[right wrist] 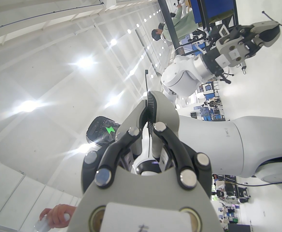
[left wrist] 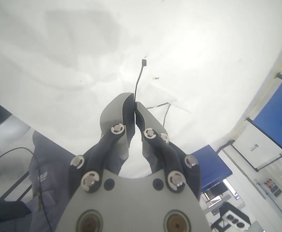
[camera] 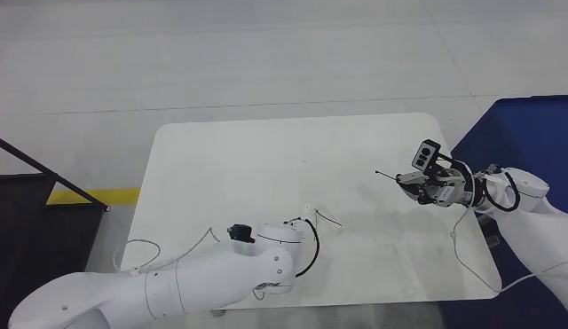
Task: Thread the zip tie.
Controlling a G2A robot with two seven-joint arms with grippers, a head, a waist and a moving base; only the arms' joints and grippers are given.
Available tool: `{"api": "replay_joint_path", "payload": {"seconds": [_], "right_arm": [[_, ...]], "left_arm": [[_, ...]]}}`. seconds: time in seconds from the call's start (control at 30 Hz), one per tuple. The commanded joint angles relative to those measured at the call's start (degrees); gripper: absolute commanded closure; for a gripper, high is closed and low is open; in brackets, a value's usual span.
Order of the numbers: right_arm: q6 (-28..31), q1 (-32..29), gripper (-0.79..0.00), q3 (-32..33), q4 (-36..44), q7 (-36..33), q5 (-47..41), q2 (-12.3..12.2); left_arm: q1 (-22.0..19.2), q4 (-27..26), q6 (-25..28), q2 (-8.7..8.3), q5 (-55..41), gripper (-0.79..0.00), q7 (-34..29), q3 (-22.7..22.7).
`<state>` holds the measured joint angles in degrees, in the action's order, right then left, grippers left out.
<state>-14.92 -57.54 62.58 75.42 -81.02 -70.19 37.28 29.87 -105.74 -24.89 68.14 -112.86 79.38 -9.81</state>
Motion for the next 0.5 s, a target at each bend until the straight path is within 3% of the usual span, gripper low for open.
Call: {"api": "replay_joint_path", "payload": {"seconds": [0.0, 0.13, 0.27, 0.37, 0.47], "right_arm": [[0.0, 0.0, 0.000, 0.0, 0.0, 0.0, 0.0, 0.0], [0.0, 0.0, 0.000, 0.0, 0.0, 0.0, 0.0, 0.0], [-2.8, 0.1, 0.000, -0.5, 2.8, 1.1, 4.5, -0.1], [-7.8, 0.7, 0.000, -0.3, 3.9, -0.1, 13.0, -0.9], [-8.7, 0.3, 0.000, -0.6, 4.2, 0.3, 17.3, -2.2]], "left_arm": [[0.1, 0.0, -0.1, -0.04, 0.2, 0.000, -0.1, 0.0], [0.1, 0.0, -0.1, -0.04, 0.2, 0.000, -0.1, 0.0], [2.6, 3.7, 0.6, -0.73, 6.1, 0.000, -7.5, -0.4], [4.8, 0.4, 1.4, -1.19, 14.3, 0.000, -1.3, 0.1], [7.5, -3.8, 3.3, -1.84, 23.8, 0.000, 3.3, 0.1]]}}
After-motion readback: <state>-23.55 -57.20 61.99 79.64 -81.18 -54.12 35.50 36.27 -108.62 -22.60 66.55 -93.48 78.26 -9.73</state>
